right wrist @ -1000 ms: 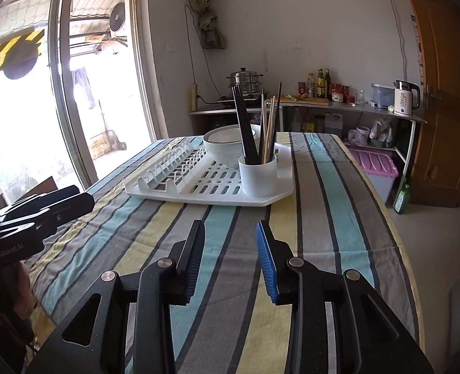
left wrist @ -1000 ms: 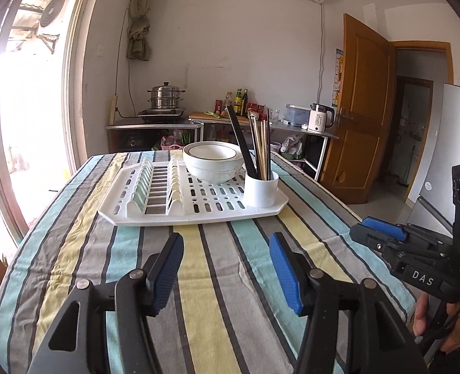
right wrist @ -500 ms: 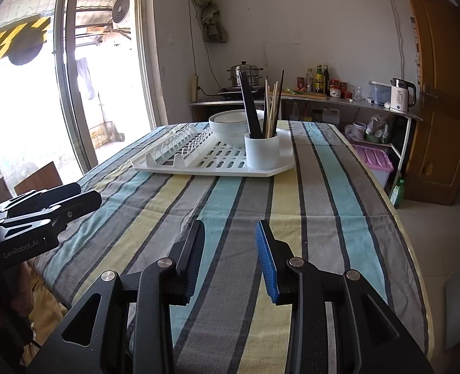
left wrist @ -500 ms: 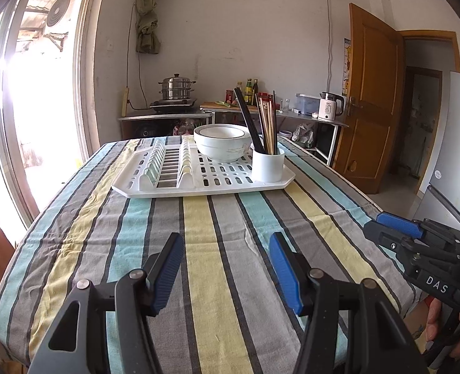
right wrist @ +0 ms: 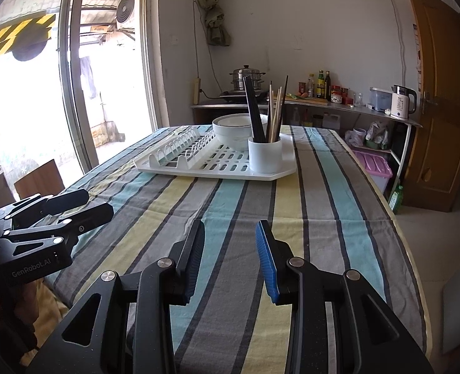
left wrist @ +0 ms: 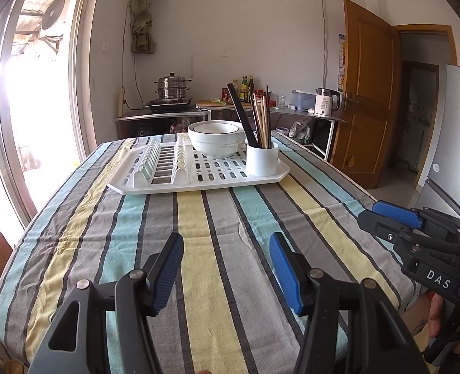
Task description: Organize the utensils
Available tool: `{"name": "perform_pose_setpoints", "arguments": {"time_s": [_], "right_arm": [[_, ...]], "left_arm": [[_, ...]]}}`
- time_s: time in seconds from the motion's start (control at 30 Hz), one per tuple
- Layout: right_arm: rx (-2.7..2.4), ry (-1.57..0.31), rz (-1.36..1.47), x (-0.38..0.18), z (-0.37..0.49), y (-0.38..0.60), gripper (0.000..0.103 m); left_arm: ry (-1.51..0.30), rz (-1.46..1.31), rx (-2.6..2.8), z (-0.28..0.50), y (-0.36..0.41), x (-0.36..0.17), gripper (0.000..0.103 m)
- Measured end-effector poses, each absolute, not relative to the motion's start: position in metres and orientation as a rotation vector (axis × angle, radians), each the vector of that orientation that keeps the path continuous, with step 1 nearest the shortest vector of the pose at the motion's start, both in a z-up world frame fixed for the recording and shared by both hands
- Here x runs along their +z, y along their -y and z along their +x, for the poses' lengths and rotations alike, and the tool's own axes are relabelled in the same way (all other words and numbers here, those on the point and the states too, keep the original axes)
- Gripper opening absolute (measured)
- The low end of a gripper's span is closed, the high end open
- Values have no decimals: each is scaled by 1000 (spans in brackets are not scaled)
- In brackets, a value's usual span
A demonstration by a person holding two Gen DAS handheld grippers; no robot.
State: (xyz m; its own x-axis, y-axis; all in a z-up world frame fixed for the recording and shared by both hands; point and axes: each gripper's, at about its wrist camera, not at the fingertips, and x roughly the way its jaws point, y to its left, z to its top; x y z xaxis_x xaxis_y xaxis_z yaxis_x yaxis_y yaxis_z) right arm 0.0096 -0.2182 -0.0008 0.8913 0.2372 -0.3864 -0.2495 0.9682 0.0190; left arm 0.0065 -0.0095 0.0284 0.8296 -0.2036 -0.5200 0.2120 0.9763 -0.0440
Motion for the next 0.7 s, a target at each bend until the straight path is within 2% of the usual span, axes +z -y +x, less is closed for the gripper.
{"name": "perform_pose_setpoints", "arguments": {"time_s": [0.7], "right_arm": [[258, -409, -34, 0, 13, 218, 35]], "left_arm": [[-577, 1, -238, 10, 12, 21, 57]]}}
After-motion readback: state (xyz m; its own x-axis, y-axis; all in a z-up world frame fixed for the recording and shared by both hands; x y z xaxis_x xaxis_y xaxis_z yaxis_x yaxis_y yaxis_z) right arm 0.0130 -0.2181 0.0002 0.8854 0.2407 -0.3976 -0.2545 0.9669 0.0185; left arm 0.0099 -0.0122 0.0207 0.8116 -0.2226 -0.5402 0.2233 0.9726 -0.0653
